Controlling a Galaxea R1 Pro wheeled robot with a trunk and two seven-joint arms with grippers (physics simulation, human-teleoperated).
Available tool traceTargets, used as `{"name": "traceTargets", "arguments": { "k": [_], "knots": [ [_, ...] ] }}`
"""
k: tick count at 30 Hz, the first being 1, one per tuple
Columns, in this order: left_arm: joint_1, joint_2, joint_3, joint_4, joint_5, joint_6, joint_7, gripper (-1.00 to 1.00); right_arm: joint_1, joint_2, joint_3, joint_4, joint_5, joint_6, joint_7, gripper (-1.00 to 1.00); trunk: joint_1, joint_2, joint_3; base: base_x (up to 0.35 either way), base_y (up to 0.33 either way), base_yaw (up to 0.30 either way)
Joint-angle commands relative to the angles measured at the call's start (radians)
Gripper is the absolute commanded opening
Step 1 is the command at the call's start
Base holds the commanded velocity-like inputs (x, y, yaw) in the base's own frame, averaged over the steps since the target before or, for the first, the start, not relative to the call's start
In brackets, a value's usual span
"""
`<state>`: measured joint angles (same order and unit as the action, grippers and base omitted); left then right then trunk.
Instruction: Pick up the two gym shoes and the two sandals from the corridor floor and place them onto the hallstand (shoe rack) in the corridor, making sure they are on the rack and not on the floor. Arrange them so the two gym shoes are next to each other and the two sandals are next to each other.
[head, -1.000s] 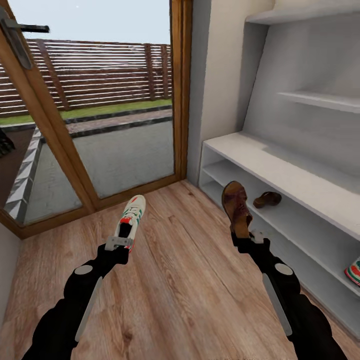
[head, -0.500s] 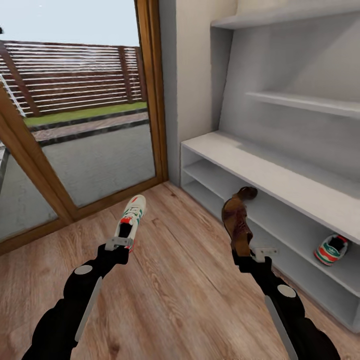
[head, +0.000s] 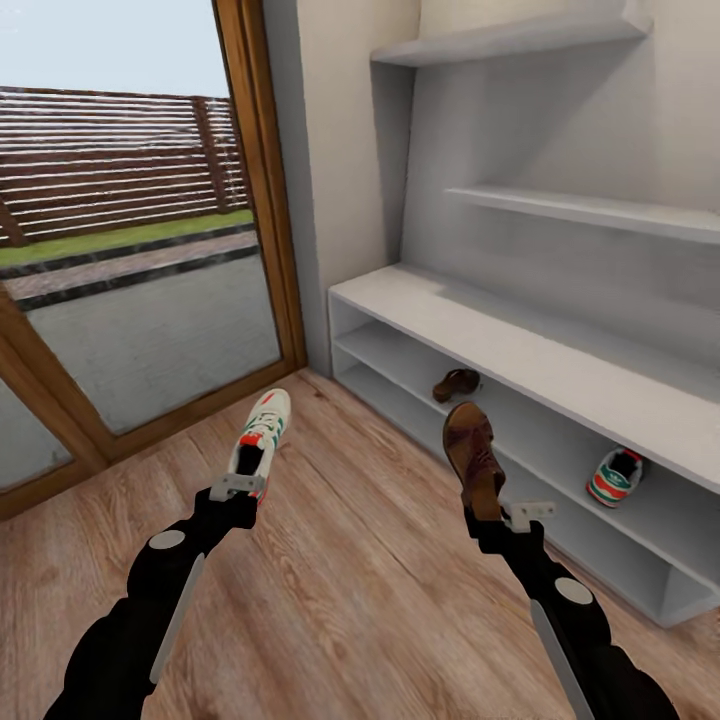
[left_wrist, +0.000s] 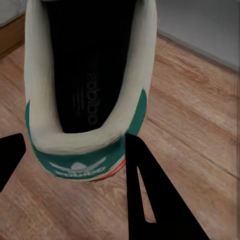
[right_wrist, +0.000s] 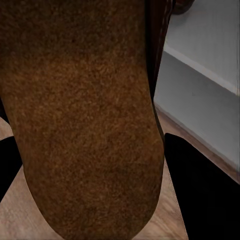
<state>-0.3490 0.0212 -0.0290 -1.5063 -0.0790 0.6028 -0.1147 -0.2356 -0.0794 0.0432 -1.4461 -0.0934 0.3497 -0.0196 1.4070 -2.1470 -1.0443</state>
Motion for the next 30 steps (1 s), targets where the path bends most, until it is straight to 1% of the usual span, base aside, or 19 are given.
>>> {"name": "traceTargets", "arguments": {
  "k": [1,22,30],
  "knots": [
    [-0.001,0.000,0.000,-0.002,-0.008,0.005,-0.007,-1.00,-0.001,-0.001,0.001,-0.001,-0.009,0.005,-0.002,-1.00,0.000,0.000,0.000,0.000,0.000,-0.168],
    [-0.001,0.001,0.000,-0.002,-0.008,0.005,-0.006,-1.00,-0.001,-0.001,0.001,0.000,-0.009,0.005,-0.002,-1.00,0.000,0.000,0.019,0.000,0.031,-0.251],
    [-0.001,0.001,0.000,-0.002,-0.008,0.005,-0.006,-1.00,-0.001,0.000,0.001,0.000,-0.009,0.005,-0.002,-1.00,0.000,0.000,0.026,0.000,0.126,-0.265]
  ]
}}
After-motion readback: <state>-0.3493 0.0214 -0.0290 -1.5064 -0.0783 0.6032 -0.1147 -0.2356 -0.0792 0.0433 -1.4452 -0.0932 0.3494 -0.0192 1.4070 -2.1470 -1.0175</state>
